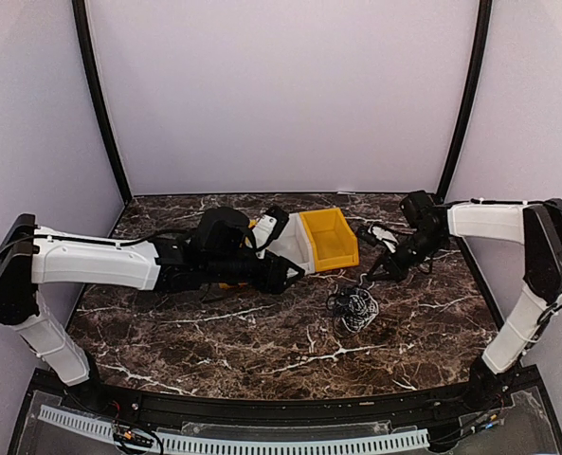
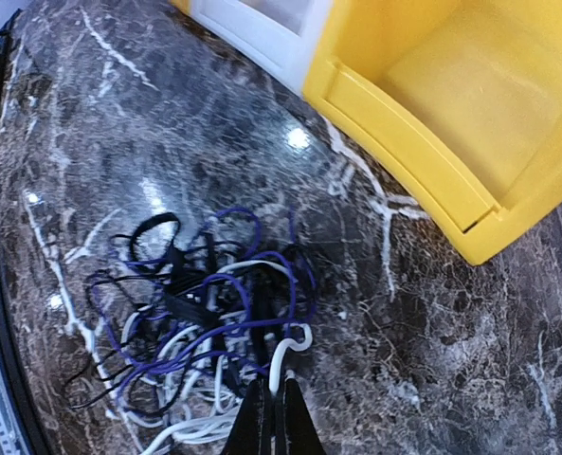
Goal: Untangle the cables
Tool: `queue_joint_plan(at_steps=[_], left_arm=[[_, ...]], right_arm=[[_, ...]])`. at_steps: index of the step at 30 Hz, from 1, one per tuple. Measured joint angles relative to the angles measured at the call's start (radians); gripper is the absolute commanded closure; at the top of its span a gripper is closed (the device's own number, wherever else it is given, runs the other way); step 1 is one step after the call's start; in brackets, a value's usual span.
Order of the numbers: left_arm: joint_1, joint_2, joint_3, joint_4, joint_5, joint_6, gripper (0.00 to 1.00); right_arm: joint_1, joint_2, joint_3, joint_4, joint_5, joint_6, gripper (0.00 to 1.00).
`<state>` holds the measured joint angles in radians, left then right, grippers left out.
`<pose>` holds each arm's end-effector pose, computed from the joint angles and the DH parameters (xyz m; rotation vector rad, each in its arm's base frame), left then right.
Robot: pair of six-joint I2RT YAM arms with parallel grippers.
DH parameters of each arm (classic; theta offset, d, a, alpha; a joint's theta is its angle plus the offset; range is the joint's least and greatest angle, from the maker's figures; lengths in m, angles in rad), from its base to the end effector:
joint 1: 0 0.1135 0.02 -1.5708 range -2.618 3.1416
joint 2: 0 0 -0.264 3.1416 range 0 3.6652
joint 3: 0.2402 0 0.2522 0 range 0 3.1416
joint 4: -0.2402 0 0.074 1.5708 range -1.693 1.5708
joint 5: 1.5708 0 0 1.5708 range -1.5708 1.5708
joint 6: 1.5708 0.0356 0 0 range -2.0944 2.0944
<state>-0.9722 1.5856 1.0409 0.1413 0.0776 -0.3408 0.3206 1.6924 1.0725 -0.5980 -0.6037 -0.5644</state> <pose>0.2035 -0.3033 0.2589 0.7010 1.9732 -0.9082 0.2992 0.1206 0.1851 -1.2556 2.3096 0.7543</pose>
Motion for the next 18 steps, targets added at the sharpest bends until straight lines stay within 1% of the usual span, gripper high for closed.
queue_joint_plan(at_steps=[5, 8, 10, 13, 15, 17, 18], left_arm=[[-0.055, 0.098, 0.058, 0.058, -0.026, 0.056, 0.37], [-0.081, 0.165, 0.106, 0.134, -0.026, 0.074, 0.36], [-0.094, 0.208, 0.135, 0.191, -0.022, 0.079, 0.36], [-0.113, 0.276, 0.190, 0.269, -0.017, 0.088, 0.38], [-0.119, 0.315, 0.223, 0.311, -0.014, 0.093, 0.44], [-0.124, 0.355, 0.258, 0.351, -0.014, 0.099, 0.55], [-0.126, 0.375, 0.272, 0.367, -0.010, 0.100, 0.58]], right_arm=[[0.066, -0.198, 0.027, -0.100, -0.041, -0.034, 1.00], [0.119, -0.311, 0.066, -0.134, -0.081, -0.048, 1.00], [0.144, -0.352, 0.083, -0.154, -0.111, -0.050, 1.00], [0.155, -0.359, 0.090, -0.181, -0.145, -0.051, 1.00], [0.157, -0.352, 0.091, -0.208, -0.163, -0.053, 1.00], [0.157, -0.349, 0.100, -0.238, -0.180, -0.058, 1.00], [0.156, -0.349, 0.113, -0.256, -0.187, -0.061, 1.00]])
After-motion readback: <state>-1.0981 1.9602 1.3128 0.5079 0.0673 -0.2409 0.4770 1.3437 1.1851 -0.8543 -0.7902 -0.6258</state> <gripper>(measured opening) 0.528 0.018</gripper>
